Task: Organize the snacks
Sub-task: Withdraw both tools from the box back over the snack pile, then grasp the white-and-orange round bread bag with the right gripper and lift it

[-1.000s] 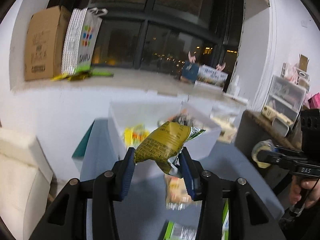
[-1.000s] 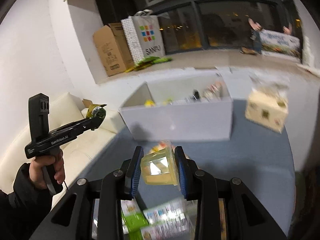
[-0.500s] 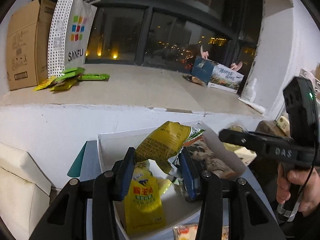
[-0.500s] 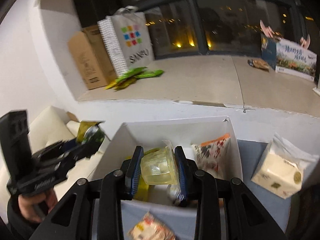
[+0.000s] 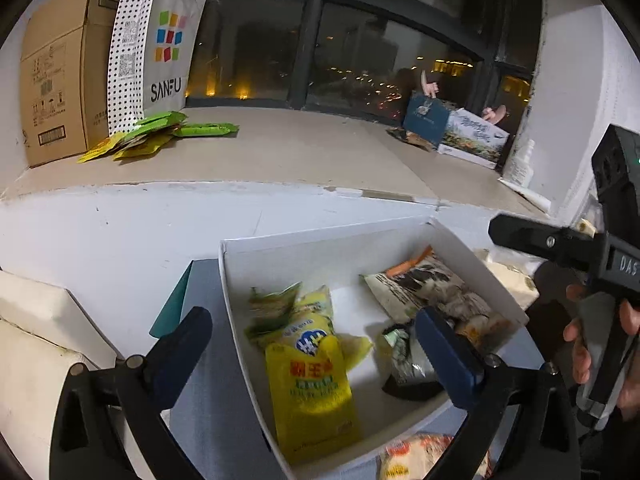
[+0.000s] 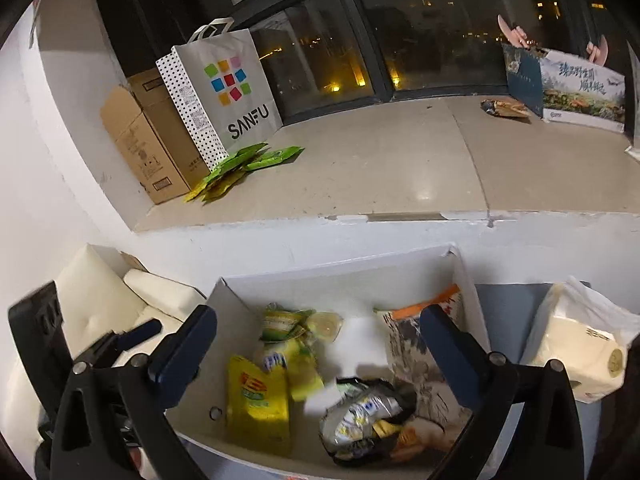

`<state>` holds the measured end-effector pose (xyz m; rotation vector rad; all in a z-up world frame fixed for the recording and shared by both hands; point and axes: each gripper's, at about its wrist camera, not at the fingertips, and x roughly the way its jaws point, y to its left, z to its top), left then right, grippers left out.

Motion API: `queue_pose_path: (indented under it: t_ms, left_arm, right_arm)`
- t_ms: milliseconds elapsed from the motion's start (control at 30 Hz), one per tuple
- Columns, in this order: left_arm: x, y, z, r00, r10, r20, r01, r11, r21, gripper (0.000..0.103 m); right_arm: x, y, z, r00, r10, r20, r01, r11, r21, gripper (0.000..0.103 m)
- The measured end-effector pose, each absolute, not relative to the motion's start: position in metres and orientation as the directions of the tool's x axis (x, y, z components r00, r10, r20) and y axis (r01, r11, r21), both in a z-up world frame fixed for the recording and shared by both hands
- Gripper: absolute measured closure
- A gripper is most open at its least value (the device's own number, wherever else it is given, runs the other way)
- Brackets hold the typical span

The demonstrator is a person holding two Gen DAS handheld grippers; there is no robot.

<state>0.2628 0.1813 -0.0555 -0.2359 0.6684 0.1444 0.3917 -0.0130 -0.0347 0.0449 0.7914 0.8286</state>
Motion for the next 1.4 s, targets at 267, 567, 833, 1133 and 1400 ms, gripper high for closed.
queue_pose_path:
  t_ms: [267,567,833,1133,1400]
  left_arm:
    - [0.179,0.156,-0.027,0.844,0.044,-0.534,-0.153,0.975,-0.161,0.000]
    - [0.080,0.095,-0.021,0.884,-0.046,-0.466,-0.040,0.984,-0.173,0.000]
    - [0.019,0.062,-0.060,0.859,-0.090,-0.504,-0.020,0.978,-0.208,0.000]
    - [-0.008,0.055,-0.061,0.866,-0.098,-0.491,0.008,0.983,-0.183,0.000]
    - [-0.016,0.058,-0.067,0.850,-0.110,-0.515,0.022,0.985,-0.173,0.000]
  right_arm:
    - [0.335,-0.058,-0.021,0.374,0.714,-0.591,-0.732,0.619,0.285,0.000]
    - [0.220,-0.129,-0.021,0.432,0.718,-0.546,-0.816,0.569,0.101,0.000]
    - [0.153,-0.185,-0.069,0.451,0.695,-0.560,-0.809,0.584,0.074,0.000]
    - [0.149,-0.156,-0.114,0.370,0.655,-0.659,-0.849,0.526,0.046,0.000]
    - [0.176,-0.094,-0.122,0.295,0.634,-0.715,-0.904,0.428,0.007,0.000]
